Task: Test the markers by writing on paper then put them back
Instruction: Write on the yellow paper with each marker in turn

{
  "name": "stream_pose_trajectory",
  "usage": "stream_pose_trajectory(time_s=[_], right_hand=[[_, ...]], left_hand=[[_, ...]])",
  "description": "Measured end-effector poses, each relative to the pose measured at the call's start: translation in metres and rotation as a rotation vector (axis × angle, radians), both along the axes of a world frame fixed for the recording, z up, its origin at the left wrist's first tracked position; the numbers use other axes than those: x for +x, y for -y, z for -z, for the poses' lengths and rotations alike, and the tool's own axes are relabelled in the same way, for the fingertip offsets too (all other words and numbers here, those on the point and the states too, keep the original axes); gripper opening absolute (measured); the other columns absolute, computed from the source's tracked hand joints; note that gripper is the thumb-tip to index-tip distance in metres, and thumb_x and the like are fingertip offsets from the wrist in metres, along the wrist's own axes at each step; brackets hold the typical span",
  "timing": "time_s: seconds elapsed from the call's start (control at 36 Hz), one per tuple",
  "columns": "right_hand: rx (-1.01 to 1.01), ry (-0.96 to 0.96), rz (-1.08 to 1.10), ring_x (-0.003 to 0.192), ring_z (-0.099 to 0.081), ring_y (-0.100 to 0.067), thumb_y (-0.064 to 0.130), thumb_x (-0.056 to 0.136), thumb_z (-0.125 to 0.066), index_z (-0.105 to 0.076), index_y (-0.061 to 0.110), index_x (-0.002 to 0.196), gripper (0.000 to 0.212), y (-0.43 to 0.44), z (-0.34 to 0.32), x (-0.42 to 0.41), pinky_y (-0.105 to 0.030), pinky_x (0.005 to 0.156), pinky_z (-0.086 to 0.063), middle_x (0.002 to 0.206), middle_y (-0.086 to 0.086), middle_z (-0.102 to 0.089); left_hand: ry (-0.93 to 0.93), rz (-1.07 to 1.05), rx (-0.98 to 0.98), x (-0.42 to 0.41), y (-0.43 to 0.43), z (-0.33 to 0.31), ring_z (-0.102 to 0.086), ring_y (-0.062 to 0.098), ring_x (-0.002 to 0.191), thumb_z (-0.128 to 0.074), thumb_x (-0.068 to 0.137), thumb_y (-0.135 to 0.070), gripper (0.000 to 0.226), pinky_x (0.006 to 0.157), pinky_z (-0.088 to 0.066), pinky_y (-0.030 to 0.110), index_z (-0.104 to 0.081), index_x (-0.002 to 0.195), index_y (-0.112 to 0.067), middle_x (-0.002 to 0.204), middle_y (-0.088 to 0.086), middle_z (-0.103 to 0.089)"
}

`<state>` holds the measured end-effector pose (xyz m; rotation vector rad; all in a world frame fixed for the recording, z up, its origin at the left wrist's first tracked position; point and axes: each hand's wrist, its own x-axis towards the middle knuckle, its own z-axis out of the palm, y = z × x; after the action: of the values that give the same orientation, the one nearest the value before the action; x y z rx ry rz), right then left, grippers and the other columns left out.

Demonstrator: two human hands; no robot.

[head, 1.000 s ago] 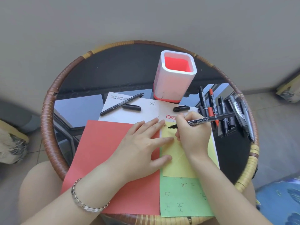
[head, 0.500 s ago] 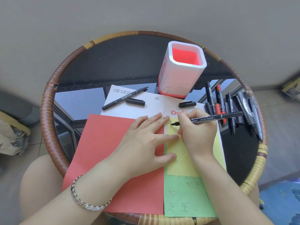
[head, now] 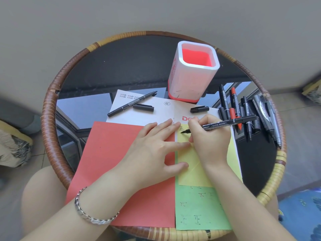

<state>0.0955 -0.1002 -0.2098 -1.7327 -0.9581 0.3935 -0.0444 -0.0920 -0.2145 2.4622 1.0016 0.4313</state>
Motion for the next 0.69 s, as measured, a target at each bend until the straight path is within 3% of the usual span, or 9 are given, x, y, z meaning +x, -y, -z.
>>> stream_pose_trajectory(time_s=[0.11, 0.19, 0.33, 0.5, 0.56, 0.64, 0.69], right_hand=[[0.015, 0.01, 0.01, 0.046, -0.046, -0.018, 0.009, 0.076, -0.058, -0.045, -0.002, 0.052, 0.03, 0.0004, -0.001, 0.0003, -0.027, 0.053, -0.041, 0.049, -0.022, -0.055], [0.017, -0.013, -0.01, 0.037, -0.044, -0.006, 0.006, 0.077, -0.058, -0.046, -0.005, 0.052, 0.03, 0.001, -0.0029, 0.0008, -0.015, 0.045, -0.038, 0.047, -0.018, -0.053], [0.017, 0.006, -0.018, 0.045, -0.046, -0.013, 0.01, 0.075, -0.058, -0.048, -0.003, 0.052, 0.029, 0.0005, 0.0003, 0.0019, -0.024, 0.054, -0.041, 0.045, -0.013, -0.054], [0.004, 0.011, -0.012, 0.039, -0.044, -0.005, 0.005, 0.072, -0.059, -0.043, 0.001, 0.047, 0.031, -0.0002, 0.0028, 0.0034, -0.018, 0.05, -0.039, 0.034, 0.002, -0.047], [0.009, -0.004, -0.006, 0.039, -0.043, -0.006, 0.005, 0.072, -0.06, -0.042, 0.001, 0.046, 0.031, -0.0001, 0.0028, 0.0035, -0.02, 0.051, -0.04, 0.035, 0.001, -0.048], [0.012, -0.011, -0.001, 0.041, -0.041, -0.01, 0.006, 0.073, -0.059, -0.043, -0.002, 0.049, 0.03, 0.0005, 0.0012, 0.0028, -0.024, 0.052, -0.039, 0.043, -0.015, -0.052], [0.009, -0.001, -0.001, 0.04, -0.041, -0.009, 0.006, 0.073, -0.059, -0.043, -0.002, 0.049, 0.029, 0.0008, 0.0007, 0.0024, -0.023, 0.051, -0.038, 0.042, -0.014, -0.051]], left_hand=[[0.003, -0.003, -0.007, 0.0001, 0.0001, 0.0, -0.037, 0.017, 0.133, -0.046, 0.07, -0.058, 0.047, 0.106, -0.013, 0.029, -0.064, 0.109, -0.041, 0.14, 0.001, -0.046], [0.0, -0.003, -0.003, 0.0005, 0.0, 0.0001, -0.036, 0.017, 0.133, -0.046, 0.07, -0.059, 0.047, 0.106, -0.012, 0.029, -0.064, 0.11, -0.041, 0.14, 0.0, -0.046], [0.0, -0.007, -0.003, 0.0004, 0.0001, 0.0001, -0.036, 0.016, 0.133, -0.045, 0.07, -0.059, 0.048, 0.106, -0.012, 0.028, -0.063, 0.11, -0.041, 0.14, 0.0, -0.046], [0.003, -0.008, -0.003, 0.0009, 0.0003, 0.0007, -0.037, 0.017, 0.132, -0.046, 0.069, -0.058, 0.048, 0.105, -0.014, 0.03, -0.064, 0.11, -0.041, 0.14, 0.001, -0.047], [0.004, -0.008, -0.003, 0.0008, 0.0, 0.0008, -0.037, 0.016, 0.132, -0.046, 0.069, -0.058, 0.048, 0.105, -0.014, 0.03, -0.063, 0.11, -0.041, 0.14, 0.0, -0.047], [0.002, -0.007, -0.002, 0.0008, -0.0001, 0.0008, -0.036, 0.016, 0.133, -0.046, 0.069, -0.059, 0.048, 0.106, -0.012, 0.029, -0.063, 0.111, -0.041, 0.14, 0.0, -0.046], [0.001, -0.007, -0.003, 0.0007, 0.0, 0.0007, -0.035, 0.015, 0.133, -0.045, 0.069, -0.059, 0.048, 0.106, -0.012, 0.029, -0.063, 0.111, -0.042, 0.141, -0.001, -0.045]])
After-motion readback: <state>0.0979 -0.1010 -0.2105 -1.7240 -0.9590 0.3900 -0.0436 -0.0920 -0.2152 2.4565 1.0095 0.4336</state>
